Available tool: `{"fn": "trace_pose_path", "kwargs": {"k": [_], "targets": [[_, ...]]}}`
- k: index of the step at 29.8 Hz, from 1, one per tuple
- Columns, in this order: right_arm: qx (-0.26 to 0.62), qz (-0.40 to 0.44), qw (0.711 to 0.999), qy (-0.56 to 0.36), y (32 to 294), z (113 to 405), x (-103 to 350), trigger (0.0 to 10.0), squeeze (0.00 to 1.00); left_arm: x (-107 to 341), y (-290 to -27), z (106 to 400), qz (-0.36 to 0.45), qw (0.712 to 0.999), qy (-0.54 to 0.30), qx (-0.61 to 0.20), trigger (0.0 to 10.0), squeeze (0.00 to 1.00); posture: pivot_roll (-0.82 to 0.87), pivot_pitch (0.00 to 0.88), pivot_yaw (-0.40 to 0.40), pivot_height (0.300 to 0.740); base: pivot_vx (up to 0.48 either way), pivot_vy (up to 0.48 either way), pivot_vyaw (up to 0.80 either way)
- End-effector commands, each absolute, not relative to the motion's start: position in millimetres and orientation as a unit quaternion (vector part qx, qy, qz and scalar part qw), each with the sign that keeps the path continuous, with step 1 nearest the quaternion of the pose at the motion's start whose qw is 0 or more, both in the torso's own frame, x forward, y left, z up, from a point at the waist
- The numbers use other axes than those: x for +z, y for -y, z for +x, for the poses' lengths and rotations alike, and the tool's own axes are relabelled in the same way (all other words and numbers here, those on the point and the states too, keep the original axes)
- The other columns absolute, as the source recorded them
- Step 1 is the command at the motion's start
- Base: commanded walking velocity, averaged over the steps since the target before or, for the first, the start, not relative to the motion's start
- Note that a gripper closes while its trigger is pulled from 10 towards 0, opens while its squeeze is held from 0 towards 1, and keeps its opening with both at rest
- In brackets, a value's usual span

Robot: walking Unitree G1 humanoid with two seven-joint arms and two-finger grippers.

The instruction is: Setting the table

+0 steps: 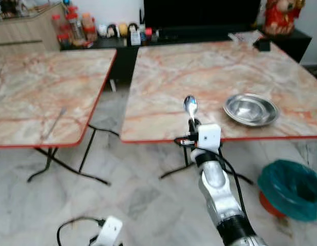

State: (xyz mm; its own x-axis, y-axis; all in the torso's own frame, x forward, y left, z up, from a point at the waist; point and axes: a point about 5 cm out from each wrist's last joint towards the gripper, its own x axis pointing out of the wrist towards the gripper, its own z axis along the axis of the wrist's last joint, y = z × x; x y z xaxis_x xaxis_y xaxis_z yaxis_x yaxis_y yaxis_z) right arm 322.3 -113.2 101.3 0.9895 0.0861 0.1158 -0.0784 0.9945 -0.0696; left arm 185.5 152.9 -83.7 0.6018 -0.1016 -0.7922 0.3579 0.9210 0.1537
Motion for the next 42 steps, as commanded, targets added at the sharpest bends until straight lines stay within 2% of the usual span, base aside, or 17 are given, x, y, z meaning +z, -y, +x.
{"fn": "trace_pose_path", "kwargs": {"k": [1,10,22,42], "targets": [[0.045,-0.025,0.996,0.075,107.2,325.9,111.1,10.0,0.00,-84.1,-157.4,184.9,0.156,0.879,-0.432,-0.128,10.0,0.00,-0.03,0.000,0.070,0.740,0.000,-0.401,0.00],[0.044,-0.026,0.996,0.072,107.7,325.9,110.4,10.0,0.00,-83.8,-158.3,185.3,0.156,0.880,-0.431,-0.127,10.0,0.00,-0.02,0.000,0.070,0.740,0.000,-0.390,0.00],[0.045,-0.025,0.996,0.070,106.8,326.0,110.7,10.0,0.00,-83.2,-158.6,186.2,0.143,0.883,-0.430,-0.122,10.0,0.00,-0.02,0.000,0.068,0.740,0.000,0.000,0.00],[0.051,-0.020,0.995,0.077,103.6,327.2,113.5,10.0,0.00,-83.1,-156.5,186.6,0.142,0.884,-0.428,-0.124,10.0,0.00,-0.03,0.000,0.060,0.740,0.453,0.000,-0.15]]}}
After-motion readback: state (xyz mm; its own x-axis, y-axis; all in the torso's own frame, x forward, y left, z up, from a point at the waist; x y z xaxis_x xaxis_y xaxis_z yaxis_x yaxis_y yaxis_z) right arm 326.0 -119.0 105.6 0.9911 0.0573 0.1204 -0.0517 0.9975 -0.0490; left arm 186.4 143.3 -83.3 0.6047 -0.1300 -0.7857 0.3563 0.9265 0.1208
